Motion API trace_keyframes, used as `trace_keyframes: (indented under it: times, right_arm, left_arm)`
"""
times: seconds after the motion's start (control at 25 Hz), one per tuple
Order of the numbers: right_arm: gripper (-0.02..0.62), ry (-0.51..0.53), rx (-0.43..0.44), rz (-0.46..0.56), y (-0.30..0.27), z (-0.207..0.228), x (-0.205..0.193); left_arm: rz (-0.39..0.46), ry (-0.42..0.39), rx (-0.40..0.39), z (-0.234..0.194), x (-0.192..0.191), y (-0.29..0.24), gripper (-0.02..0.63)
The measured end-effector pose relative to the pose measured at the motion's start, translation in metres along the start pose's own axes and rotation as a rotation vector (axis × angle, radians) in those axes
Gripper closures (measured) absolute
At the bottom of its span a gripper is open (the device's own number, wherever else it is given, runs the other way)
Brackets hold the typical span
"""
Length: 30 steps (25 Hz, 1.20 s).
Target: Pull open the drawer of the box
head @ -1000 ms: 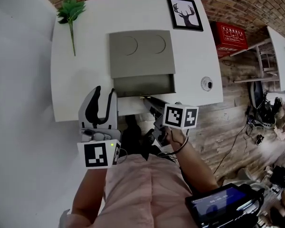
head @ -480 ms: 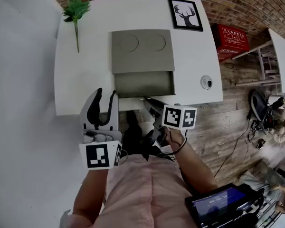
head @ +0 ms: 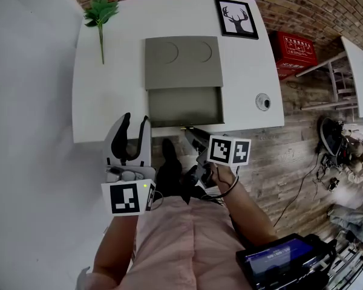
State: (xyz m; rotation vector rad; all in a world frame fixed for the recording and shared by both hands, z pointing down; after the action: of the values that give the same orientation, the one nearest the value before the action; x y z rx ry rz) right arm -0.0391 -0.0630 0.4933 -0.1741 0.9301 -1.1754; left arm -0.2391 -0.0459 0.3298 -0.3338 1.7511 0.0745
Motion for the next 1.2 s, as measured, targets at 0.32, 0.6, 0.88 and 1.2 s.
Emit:
trace_keyframes:
  times: [0.32,0.6,0.88,1.2]
  right_arm:
    - [0.526,-0.001,-0.005,0.005,0.004,-0.005,-0.010]
    - [0.526,0.000,-0.004,0.009,0.010,-0.011,-0.022]
    - [0.526,-0.005,-0.003,0.015,0.014,-0.013,-0.031]
    - [0.526,-0.006,-0.007,0.021,0.017,-0.012,-0.035]
  left_arm:
    - [0.010,-0.007,0.002,-0.001,0.002,0.014,0.456]
    - [0.016,-0.012,0.003,0.001,0.003,0.029,0.456]
    - [0.020,-0.018,-0.003,0.004,0.002,0.038,0.456]
    - [0.022,-0.024,-0.005,0.008,0.002,0.044,0.456]
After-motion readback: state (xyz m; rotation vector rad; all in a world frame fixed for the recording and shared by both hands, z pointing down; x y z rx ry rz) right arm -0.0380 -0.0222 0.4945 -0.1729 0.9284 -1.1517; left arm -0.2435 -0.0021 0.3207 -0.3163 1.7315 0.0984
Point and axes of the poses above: the fingertips, and each gripper's own axes: y backward along the fingers, z to its right, x out of its top, the point moved 8 cm from there along y, backward along the fingers, and after that the axes turned 15 degrees about y, right-handed, at the moved point
